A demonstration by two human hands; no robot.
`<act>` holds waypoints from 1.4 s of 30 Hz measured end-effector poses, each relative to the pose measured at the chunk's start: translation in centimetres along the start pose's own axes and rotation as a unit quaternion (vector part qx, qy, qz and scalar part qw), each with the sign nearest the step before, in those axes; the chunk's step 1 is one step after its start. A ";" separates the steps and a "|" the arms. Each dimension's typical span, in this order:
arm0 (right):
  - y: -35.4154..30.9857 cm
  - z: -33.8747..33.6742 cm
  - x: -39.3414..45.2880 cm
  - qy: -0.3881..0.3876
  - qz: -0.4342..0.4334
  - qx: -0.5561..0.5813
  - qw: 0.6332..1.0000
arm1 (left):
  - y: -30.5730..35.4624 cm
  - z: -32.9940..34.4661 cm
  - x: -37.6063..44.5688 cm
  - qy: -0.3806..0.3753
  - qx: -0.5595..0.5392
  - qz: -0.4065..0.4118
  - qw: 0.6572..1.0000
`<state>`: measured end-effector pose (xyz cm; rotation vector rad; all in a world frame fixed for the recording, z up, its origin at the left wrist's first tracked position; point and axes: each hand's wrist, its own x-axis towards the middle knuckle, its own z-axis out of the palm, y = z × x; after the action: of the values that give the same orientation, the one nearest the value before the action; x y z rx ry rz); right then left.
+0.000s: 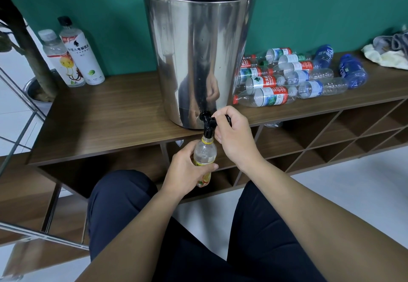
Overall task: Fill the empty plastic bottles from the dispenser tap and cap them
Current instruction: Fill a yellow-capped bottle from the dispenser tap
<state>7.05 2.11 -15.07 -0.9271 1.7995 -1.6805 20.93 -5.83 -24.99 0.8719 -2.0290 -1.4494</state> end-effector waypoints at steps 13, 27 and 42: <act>-0.3 -0.1 -0.2 0.008 -0.002 -0.038 0.999 | 0.0 0.0 0.0 0.003 0.006 -0.001 1.000; -1.2 -1.2 1.0 -0.009 -0.077 -0.190 0.979 | -0.3 0.1 0.3 0.001 0.015 0.007 1.000; -0.2 -4.7 1.6 0.009 -0.053 -0.101 0.993 | -1.3 1.1 0.9 -0.012 -0.002 -0.026 1.000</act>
<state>2.52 3.90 -14.21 -1.1150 1.9911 -1.5946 19.84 -6.13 -26.54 0.9157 -2.0355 -1.4974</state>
